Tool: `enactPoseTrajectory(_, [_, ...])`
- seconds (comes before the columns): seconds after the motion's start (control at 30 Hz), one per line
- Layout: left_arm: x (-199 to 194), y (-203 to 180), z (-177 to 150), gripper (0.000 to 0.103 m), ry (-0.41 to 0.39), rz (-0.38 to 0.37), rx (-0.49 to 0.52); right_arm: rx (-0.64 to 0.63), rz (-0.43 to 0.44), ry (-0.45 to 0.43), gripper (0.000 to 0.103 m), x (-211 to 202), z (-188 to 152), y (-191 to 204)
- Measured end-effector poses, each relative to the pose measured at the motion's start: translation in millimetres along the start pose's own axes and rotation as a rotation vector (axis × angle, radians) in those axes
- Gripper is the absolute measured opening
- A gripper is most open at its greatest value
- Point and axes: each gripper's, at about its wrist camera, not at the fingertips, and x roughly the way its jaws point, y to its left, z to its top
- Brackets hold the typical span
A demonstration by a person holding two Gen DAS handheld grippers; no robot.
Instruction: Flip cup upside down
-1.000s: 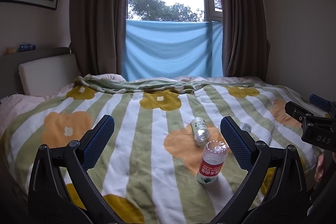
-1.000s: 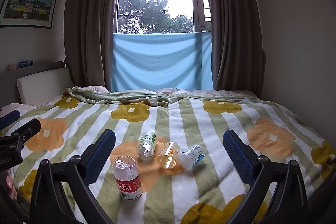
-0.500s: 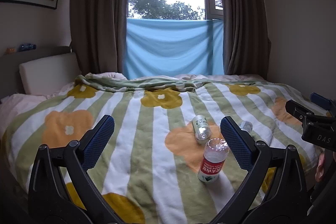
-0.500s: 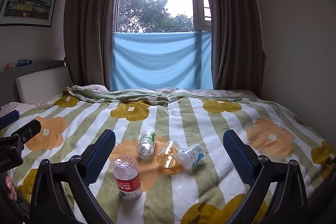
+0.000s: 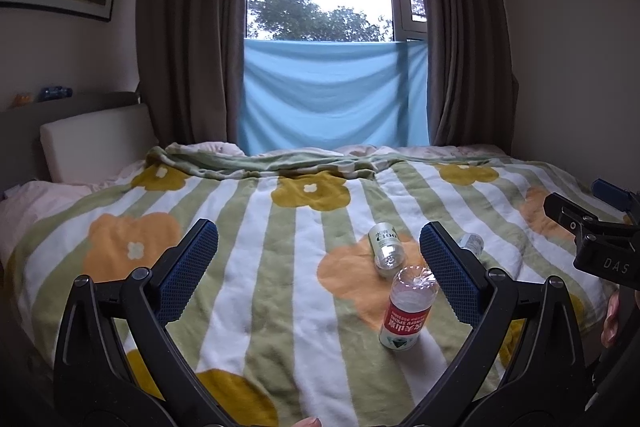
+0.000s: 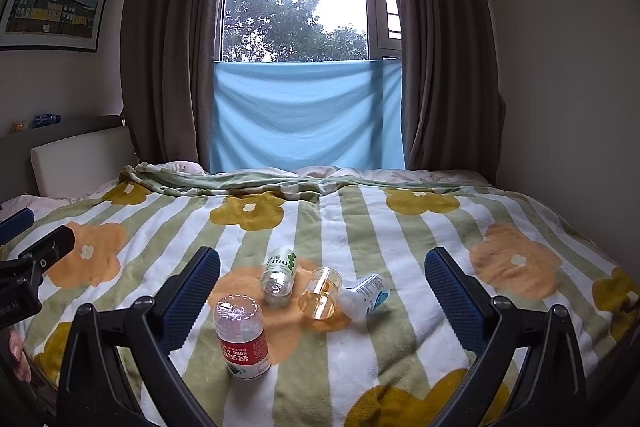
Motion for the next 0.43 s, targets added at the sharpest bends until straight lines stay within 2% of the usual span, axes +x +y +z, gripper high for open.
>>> enactPoseTrajectory(0.43, [-1.0,4.2,2.0,0.103,-0.015,0.008,-0.029,-0.001,-0.001,0.001,0.102,0.0,0.0,0.1])
